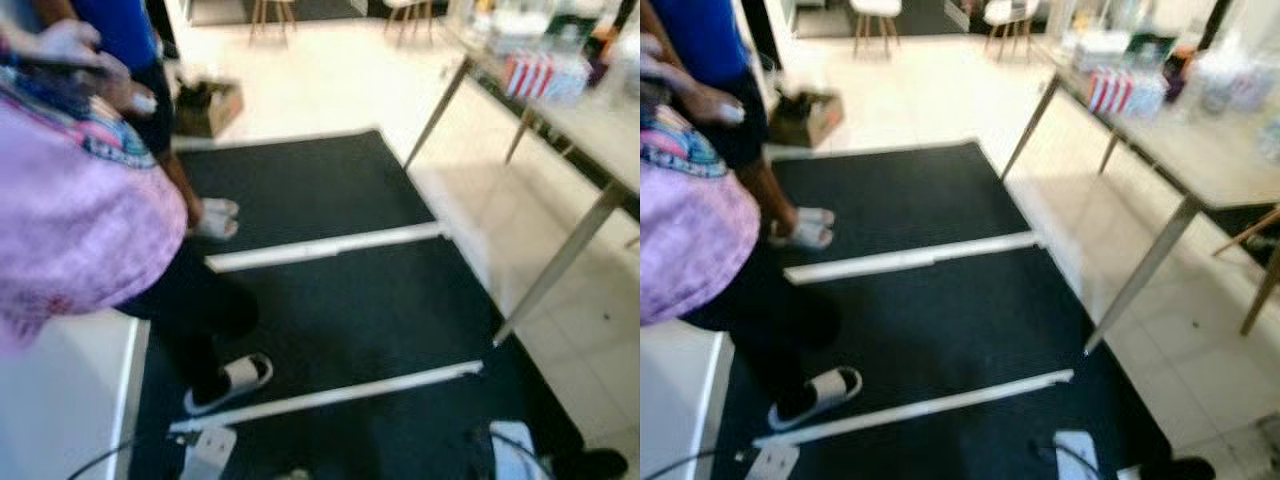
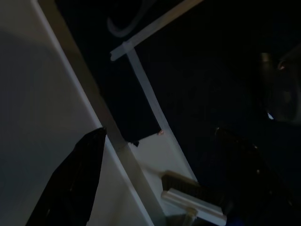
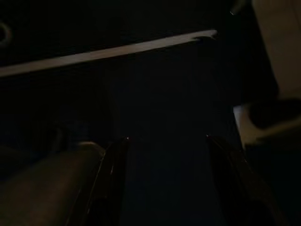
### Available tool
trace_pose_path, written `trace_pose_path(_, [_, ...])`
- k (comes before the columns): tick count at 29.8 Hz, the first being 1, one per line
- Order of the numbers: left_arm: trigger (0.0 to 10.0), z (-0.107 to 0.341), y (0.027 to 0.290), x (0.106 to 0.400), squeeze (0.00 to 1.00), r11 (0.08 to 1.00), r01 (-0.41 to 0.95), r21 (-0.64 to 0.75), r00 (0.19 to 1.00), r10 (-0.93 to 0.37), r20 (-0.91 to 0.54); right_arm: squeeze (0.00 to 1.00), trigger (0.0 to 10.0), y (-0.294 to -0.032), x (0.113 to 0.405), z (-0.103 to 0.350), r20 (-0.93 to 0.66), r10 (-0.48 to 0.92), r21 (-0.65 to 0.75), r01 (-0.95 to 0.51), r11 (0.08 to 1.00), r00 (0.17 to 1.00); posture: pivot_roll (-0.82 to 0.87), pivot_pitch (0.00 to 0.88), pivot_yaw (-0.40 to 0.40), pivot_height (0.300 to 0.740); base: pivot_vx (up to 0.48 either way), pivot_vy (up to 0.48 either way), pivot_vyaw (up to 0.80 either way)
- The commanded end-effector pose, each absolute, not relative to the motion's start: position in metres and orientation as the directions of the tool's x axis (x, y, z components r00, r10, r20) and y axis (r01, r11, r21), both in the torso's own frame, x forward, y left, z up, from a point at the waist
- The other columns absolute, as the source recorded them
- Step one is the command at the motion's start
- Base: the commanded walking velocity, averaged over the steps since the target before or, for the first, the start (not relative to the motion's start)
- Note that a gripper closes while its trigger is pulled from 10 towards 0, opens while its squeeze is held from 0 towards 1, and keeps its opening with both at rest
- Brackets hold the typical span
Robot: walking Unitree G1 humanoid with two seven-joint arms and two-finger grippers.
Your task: Restocking fridge
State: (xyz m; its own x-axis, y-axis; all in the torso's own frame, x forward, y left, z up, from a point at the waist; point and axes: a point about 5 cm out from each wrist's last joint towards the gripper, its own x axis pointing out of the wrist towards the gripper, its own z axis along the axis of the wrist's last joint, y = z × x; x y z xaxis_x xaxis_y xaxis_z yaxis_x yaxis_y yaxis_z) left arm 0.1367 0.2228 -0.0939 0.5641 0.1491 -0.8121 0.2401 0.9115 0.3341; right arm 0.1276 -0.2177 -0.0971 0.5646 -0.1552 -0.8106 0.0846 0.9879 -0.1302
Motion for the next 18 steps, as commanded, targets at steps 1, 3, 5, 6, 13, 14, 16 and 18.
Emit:
trace_pose_path(1, [10.0,-0.0957,0.2225,0.1323,0.00,0.911,0.246,0.332,0.550,0.151,-0.822,0.00,10.0,-0.2220,0.1242,-0.0972,-0.813,-0.171,-0.145,0.091,0.985,0.557,-0.06,0.073,-0.027,0.740,0.000,0.000,0.80])
trace_pose_path(3, [10.0,-0.0957,0.2225,0.1324,0.00,0.911,0.246,0.332,0.550,0.151,-0.821,0.00,10.0,-0.2221,0.1245,-0.0971,-0.812,-0.172,-0.145,0.093,0.985,0.558,-0.06,0.073,-0.027,0.740,0.000,0.000,0.77])
trace_pose_path(5, [10.0,-0.0956,0.2224,0.1327,0.00,0.910,0.246,0.333,0.552,0.151,-0.820,0.00,10.0,-0.2224,0.1252,-0.0968,-0.809,-0.175,-0.143,0.102,0.984,0.561,-0.06,0.073,-0.028,0.740,0.000,0.000,0.37])
trace_pose_path(6, [10.0,-0.0953,0.2223,0.1332,0.00,0.908,0.248,0.337,0.556,0.151,-0.817,0.00,10.0,-0.2224,0.1264,-0.0962,-0.804,-0.176,-0.137,0.111,0.984,0.568,-0.06,0.072,-0.029,0.740,0.000,0.000,0.00])
trace_pose_path(13, [10.0,-0.0945,0.2220,0.1350,0.00,0.904,0.250,0.345,0.566,0.152,-0.810,0.00,10.0,-0.2221,0.1293,-0.0947,-0.792,-0.171,-0.120,0.125,0.985,0.586,-0.06,0.072,-0.029,0.740,0.337,0.000,0.00])
trace_pose_path(14, [10.0,-0.0943,0.2219,0.1355,0.00,0.904,0.250,0.346,0.568,0.152,-0.809,0.00,10.0,-0.2220,0.1294,-0.0947,-0.791,-0.171,-0.119,0.126,0.985,0.587,-0.06,0.073,-0.029,0.740,0.472,0.000,0.00])
trace_pose_path(16, [10.0,-0.0943,0.2219,0.1355,0.00,0.904,0.250,0.346,0.568,0.152,-0.809,0.00,10.0,-0.2220,0.1294,-0.0947,-0.791,-0.171,-0.119,0.126,0.985,0.587,-0.06,0.073,-0.029,0.740,0.472,0.000,0.00])
trace_pose_path(18, [10.0,-0.0940,0.2216,0.1365,0.00,0.905,0.249,0.346,0.571,0.152,-0.807,0.00,10.0,-0.2219,0.1290,-0.0949,-0.793,-0.170,-0.116,0.130,0.985,0.585,-0.06,0.073,-0.029,0.740,0.472,0.000,0.00])
